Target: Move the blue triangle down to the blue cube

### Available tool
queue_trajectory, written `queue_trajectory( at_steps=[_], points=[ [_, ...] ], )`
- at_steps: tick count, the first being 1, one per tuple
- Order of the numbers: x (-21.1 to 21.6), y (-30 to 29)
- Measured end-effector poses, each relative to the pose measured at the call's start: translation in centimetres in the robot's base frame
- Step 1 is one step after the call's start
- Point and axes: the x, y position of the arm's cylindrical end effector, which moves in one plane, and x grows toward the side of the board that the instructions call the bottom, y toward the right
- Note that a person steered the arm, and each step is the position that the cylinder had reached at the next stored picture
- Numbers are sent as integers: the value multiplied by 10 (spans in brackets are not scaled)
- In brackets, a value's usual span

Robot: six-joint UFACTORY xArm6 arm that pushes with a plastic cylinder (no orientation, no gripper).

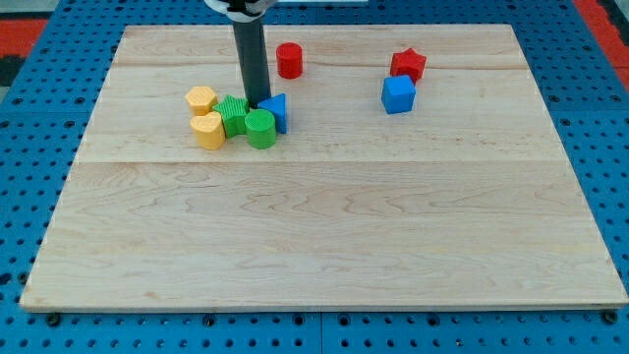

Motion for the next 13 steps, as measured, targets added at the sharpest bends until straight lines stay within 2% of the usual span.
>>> queue_trajectory(
  at_steps=[1, 2, 3, 4, 5, 7, 9, 10, 13],
  points=[
    [12, 46],
    [16, 61],
    [16, 26],
    [20, 18],
    [45, 31],
    [62, 85],
    [110, 73],
    [118, 98],
    [69, 129]
  ],
)
